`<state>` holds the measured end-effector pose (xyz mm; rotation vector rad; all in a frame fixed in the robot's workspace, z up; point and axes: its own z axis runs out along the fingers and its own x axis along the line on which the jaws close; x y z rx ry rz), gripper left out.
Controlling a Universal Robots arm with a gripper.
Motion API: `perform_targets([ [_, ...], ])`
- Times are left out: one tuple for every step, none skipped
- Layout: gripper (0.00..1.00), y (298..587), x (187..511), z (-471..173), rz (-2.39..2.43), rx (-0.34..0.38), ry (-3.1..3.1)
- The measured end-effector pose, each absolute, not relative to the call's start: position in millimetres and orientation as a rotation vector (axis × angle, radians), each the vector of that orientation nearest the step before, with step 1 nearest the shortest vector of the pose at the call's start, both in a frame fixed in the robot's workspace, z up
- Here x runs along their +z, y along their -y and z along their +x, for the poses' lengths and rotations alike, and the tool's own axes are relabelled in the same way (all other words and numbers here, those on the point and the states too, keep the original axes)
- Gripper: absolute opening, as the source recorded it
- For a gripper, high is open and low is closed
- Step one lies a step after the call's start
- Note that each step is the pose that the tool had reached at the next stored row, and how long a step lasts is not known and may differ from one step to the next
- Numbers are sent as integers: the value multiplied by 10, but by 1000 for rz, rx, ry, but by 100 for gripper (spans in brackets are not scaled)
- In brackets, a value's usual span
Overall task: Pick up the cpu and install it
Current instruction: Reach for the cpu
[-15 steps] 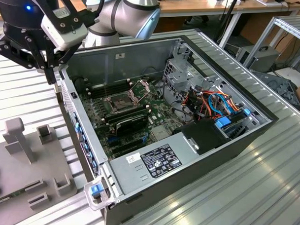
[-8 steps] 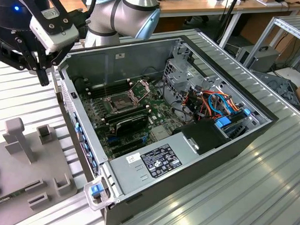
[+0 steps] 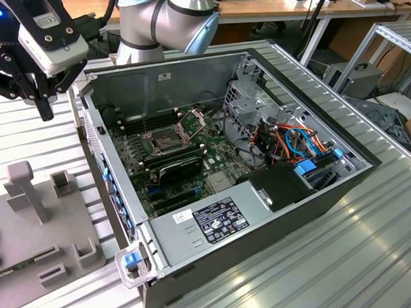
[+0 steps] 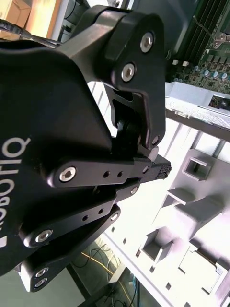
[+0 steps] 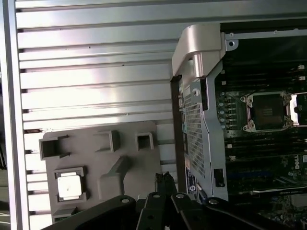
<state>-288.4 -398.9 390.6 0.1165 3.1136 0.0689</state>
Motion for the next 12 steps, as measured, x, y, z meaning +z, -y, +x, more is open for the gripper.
perform_targets([
  [11, 3989, 3905, -2907, 116, 69, -3114],
  [11, 3988, 3904, -2932, 117, 69, -3114],
  [11, 3988, 3903, -2965, 117, 69, -3114],
  [11, 3988, 3901, -3002, 117, 69, -3114],
  [11, 3988, 3900, -3021, 117, 69, -3114],
  [11, 3988, 3899, -3038, 117, 69, -3114],
  [11, 3988, 3897, -3065, 117, 69, -3114],
  [11, 3988, 3896, -3084, 117, 69, -3114],
  [11, 3988, 3894, -3115, 117, 69, -3114],
  [11, 3989, 3892, -3140, 116, 69, -3114],
  [11, 3989, 3891, -3155, 116, 69, -3114],
  [11, 3989, 3890, -3171, 117, 69, -3114],
])
